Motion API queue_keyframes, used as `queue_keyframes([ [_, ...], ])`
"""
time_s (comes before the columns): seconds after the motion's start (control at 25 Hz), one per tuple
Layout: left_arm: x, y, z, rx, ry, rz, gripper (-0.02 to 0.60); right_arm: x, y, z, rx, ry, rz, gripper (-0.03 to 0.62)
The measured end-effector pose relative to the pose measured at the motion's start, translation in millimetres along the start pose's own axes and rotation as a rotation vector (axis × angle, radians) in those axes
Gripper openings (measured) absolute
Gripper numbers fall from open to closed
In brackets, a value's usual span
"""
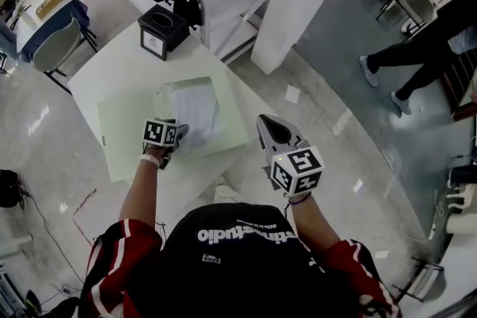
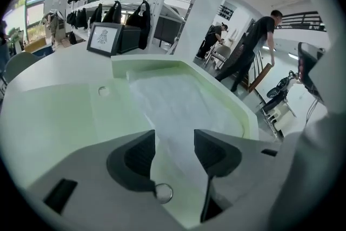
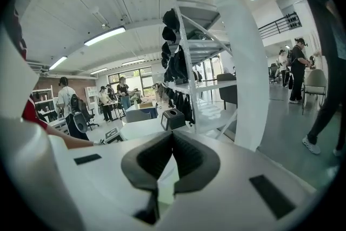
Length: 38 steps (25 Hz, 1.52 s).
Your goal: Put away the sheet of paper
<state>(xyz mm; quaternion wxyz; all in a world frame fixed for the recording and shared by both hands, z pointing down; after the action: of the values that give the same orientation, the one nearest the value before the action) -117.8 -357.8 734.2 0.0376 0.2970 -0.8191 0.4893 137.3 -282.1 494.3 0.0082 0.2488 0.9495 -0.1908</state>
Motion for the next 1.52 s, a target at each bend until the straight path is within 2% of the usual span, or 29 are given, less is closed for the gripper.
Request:
queue_keyframes([
  [0.4,3,36,-3,-0.092,0.045,0.002,0.215,1,0,13,-0.019,0.023,-0.021,0.003],
  [0.6,-3,71,-2,-0.202,0.089,-0.013,0.215,18,-2,29,-0.038,0.055,0.002,0.003],
  [0.8,-1,107,-7,-0.305,0.182,0.011,0.215,42,-7,43,-0.059,0.089,0.046,0.003],
  [1.04,-1,156,-7,-0.417,0.206,0.043,0.215,69,-11,53,-0.072,0.117,0.094,0.003],
  [1.32,1,218,-19,-0.515,0.178,0.126,0.215,101,-4,65,-0.109,0.135,0.128,0.003],
  [1.52,-7,260,-29,-0.566,0.12,0.155,0.215,121,10,67,-0.128,0.137,0.123,0.003],
])
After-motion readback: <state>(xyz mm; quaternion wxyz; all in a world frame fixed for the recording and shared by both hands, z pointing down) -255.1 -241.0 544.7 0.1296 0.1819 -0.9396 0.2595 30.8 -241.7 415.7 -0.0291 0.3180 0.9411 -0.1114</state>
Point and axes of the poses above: the fingertips, and each gripper's own axes: y backward along the fingers, x to its left, z out of its top, the point moved 4 cm from there along y, backward along the fingers, and after that the axes turned 2 degrees about y, right-handed, at the moved point
